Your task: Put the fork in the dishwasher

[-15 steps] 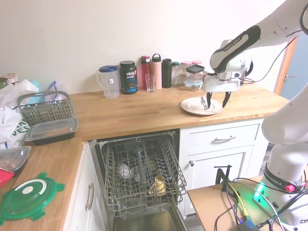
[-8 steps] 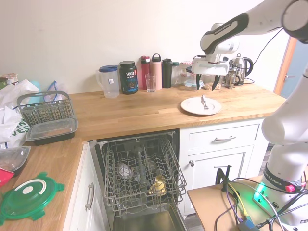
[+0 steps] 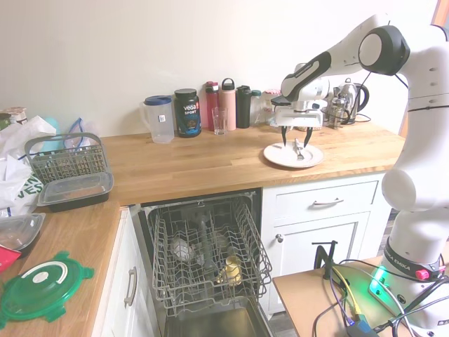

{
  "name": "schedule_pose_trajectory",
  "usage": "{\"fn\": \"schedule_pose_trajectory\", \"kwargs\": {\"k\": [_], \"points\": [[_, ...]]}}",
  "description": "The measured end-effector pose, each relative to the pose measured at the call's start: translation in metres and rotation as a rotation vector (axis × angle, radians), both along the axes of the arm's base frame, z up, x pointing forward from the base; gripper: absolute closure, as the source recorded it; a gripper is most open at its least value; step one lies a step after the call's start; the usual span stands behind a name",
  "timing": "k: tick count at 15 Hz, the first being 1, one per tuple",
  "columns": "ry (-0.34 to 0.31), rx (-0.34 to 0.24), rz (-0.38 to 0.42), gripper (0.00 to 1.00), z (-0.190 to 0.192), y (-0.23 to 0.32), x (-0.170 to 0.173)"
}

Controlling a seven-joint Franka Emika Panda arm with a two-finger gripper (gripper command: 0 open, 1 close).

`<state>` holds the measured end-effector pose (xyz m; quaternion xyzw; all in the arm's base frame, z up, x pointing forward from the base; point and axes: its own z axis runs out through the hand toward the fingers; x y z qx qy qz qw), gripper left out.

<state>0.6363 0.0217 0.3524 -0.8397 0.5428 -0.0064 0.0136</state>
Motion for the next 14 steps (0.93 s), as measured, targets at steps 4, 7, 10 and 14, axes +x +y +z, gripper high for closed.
{"fn": "schedule_pose_trajectory", "kwargs": {"k": [4,7,10,14], "points": [[0.004,-0.001,-0.027,1.0,-0.005,-0.005,0.005],[0.004,-0.002,-0.039,1.0,-0.006,-0.011,0.006],[0.005,-0.004,-0.046,1.0,-0.007,-0.014,0.006],[0.006,-0.004,-0.053,1.0,-0.008,-0.018,0.006]]}}
